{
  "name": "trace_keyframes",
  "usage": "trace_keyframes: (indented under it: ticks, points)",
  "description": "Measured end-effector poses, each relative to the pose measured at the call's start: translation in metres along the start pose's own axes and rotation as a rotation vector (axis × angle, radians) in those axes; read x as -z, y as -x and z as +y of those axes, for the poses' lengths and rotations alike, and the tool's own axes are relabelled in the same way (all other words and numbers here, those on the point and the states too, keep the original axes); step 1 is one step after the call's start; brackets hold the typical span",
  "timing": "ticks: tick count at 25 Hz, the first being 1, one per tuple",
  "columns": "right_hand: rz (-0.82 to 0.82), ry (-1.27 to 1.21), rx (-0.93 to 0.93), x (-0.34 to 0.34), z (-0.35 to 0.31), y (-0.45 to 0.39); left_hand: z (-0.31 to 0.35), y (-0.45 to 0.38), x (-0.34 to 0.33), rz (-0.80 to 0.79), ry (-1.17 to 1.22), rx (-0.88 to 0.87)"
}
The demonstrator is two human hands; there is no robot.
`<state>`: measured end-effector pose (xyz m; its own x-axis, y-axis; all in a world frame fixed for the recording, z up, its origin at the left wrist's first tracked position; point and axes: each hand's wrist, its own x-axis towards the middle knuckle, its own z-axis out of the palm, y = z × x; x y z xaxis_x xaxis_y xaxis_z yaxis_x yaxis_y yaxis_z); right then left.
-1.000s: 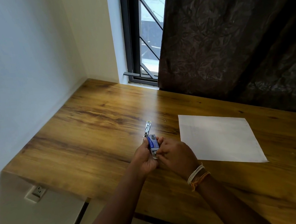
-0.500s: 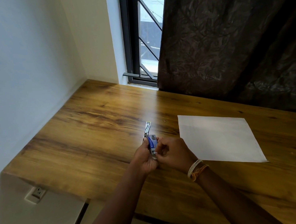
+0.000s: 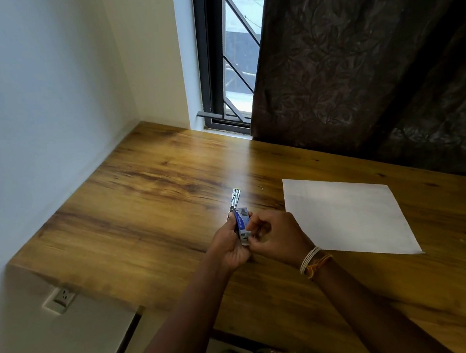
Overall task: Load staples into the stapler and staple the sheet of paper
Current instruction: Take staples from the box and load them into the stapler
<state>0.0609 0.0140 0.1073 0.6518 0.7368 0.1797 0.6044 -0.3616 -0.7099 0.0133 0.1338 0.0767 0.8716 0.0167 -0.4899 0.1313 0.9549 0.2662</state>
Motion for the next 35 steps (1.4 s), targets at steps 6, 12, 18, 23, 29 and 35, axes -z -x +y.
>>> trace_keyframes:
  ticks: [6,12,18,23,29,35]
  points:
    - [0.105,-0.124,-0.105,-0.001,0.003,0.001,0.002,-0.002,0.002,0.01,0.005,0.018]
    - [0.155,-0.972,-0.469,0.005,0.012,0.0,0.002,-0.003,0.005,0.011,0.058,-0.011]
    - [0.017,-1.186,-0.552,0.01,0.017,0.011,0.002,-0.006,0.003,0.036,0.062,-0.034]
    - [0.0,-0.23,-0.245,-0.002,0.016,0.017,0.0,-0.006,0.0,0.041,0.023,-0.03]
    - [0.176,-0.119,-0.121,-0.009,0.018,0.012,-0.005,-0.008,-0.003,0.033,0.049,0.027]
    - [0.21,-0.093,-0.093,-0.009,0.027,0.004,-0.009,-0.016,-0.002,-0.036,0.065,0.058]
